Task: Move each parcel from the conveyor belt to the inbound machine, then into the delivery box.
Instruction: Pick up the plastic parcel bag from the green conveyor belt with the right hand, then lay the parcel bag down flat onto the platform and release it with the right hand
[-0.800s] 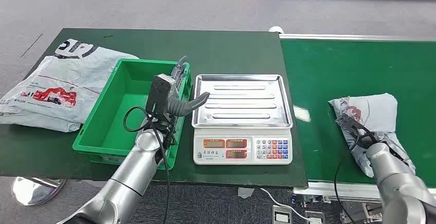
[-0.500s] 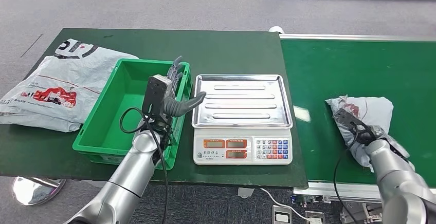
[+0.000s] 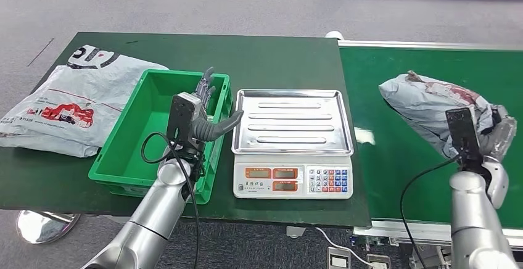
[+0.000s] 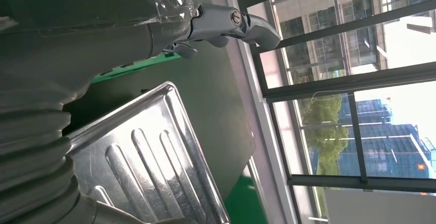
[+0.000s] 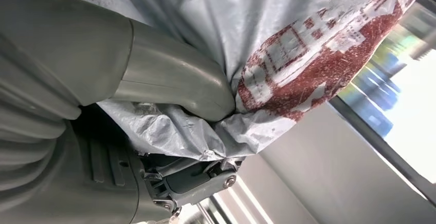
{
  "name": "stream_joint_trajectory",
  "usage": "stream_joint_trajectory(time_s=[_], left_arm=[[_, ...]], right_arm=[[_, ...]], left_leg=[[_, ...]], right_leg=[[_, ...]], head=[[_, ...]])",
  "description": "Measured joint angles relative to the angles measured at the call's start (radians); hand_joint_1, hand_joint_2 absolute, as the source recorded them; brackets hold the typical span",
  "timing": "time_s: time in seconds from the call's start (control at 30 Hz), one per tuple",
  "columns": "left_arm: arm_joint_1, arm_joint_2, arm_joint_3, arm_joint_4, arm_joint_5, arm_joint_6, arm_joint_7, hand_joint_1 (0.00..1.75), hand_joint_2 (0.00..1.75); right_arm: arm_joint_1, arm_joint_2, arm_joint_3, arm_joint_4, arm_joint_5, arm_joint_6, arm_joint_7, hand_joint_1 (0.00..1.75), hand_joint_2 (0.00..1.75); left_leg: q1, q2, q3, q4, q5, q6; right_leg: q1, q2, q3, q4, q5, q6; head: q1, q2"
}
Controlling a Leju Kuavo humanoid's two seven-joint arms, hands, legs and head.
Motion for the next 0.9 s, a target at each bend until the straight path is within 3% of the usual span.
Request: stream_joint_trajectory(time_s=[0.3, 0.47, 0.53, 0.73, 0.9], left_arm=[[-0.003, -0.001, 0.0, 0.016, 0.008, 0.007, -0.009, 0.0, 1.75], [-0.003, -0.001, 0.0, 0.016, 0.007, 0.013, -0.016, 0.0, 1.75], [-0.003, -0.002, 0.0, 0.016, 0.007, 0.013, -0.019, 0.0, 1.75], [-0.015, -0.017, -0.001, 0.021, 0.008, 0.01, -0.031, 0.0, 1.75], [-0.033, -0.026, -0.004, 0.036, 0.013, 0.007, -0.032, 0.0, 1.75]], right_arm=[[0.117, 0.011, 0.089, -0.228, -0.013, -0.064, -0.01, 1.75, 1.75], [0.125, 0.041, 0.162, -0.29, 0.124, -0.094, -0.03, 1.75, 1.75], [0.101, 0.06, 0.199, -0.287, 0.176, -0.095, -0.011, 1.75, 1.75], [-0.075, 0.109, 0.393, -0.16, 0.295, -0.075, 0.145, 1.75, 1.75], [-0.171, 0.133, 0.501, -0.078, 0.355, -0.077, 0.197, 1.75, 1.75]], left_leg=[[0.0, 0.004, 0.0, 0.0, -0.001, 0.0], [0.0, 0.008, 0.0, 0.0, -0.001, 0.0], [0.0, 0.008, 0.0, 0.0, 0.0, 0.0], [0.001, 0.01, 0.001, 0.0, 0.002, -0.002], [0.0, 0.009, 0.0, 0.0, 0.003, -0.002]], right_leg=[[0.0, 0.003, -0.001, 0.0, 0.0, 0.0], [0.0, 0.006, -0.002, 0.0, 0.001, -0.001], [0.0, 0.006, -0.002, 0.001, 0.001, -0.001], [0.0, 0.009, -0.003, 0.001, 0.003, -0.002], [0.0, 0.008, -0.003, 0.001, 0.004, -0.002]], head=[[0.0, 0.0], [0.0, 0.0], [0.0, 0.0], [0.0, 0.0], [0.0, 0.0]])
